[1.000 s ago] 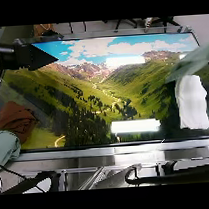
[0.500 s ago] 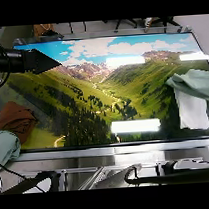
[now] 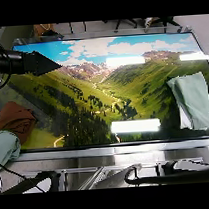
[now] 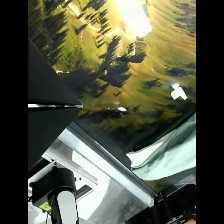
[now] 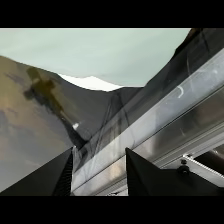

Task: Fold the shirts.

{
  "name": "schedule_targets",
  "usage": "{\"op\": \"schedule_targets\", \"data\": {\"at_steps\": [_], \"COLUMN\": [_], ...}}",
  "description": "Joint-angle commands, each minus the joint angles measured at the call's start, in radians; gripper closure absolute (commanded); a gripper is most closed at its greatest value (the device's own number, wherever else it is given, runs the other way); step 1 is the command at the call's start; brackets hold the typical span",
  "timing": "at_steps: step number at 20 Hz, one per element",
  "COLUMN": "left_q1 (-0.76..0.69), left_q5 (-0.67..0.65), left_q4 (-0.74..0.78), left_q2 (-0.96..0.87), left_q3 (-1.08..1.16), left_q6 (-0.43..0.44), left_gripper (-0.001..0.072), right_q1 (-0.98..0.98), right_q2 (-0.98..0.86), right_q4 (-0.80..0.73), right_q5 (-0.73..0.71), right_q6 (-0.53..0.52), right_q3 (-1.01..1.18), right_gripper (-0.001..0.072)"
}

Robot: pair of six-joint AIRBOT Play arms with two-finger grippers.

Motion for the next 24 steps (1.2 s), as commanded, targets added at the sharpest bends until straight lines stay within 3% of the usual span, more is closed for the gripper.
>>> {"op": "schedule_targets", "data": {"at_steps": [1,4,5,6,8,12,17,24], "left_q1": [0.0,0.0,0.0,-0.001,-0.007,-0.084,-0.193,-0.213], "left_q5": [-0.006,0.006,0.01,0.01,0.006,0.016,0.158,0.276], "left_q4": [0.001,0.0,0.0,0.0,0.001,0.012,0.127,0.168], "left_q2": [0.0,0.0,0.001,0.001,0.001,0.025,0.185,0.307], "left_q3": [0.0,0.0,0.0,0.0,0.0,-0.069,-0.465,-0.728], "left_q6": [0.002,0.002,0.002,0.002,0.002,0.007,0.039,0.04], "left_gripper": [0.0691,0.0692,0.0691,0.0691,0.0692,0.0693,0.0693,0.0691], "right_q1": [0.002,0.039,0.066,0.102,0.216,0.527,0.893,1.045], "right_q2": [-0.002,-0.001,0.0,0.0,0.006,0.036,0.169,0.192], "right_q4": [-0.01,0.09,0.163,0.226,0.289,0.283,0.226,0.231], "right_q5": [-0.037,-0.13,-0.174,-0.216,-0.299,-0.376,-0.569,-0.612], "right_q6": [0.003,-0.021,-0.06,-0.092,-0.124,-0.223,-0.246,-0.245], "right_q3": [-0.01,0.022,0.022,0.022,0.021,-0.007,-0.229,-0.273], "right_gripper": [0.0342,0.0363,0.0563,0.0658,0.0696,0.0697,0.0697,0.0696]}}
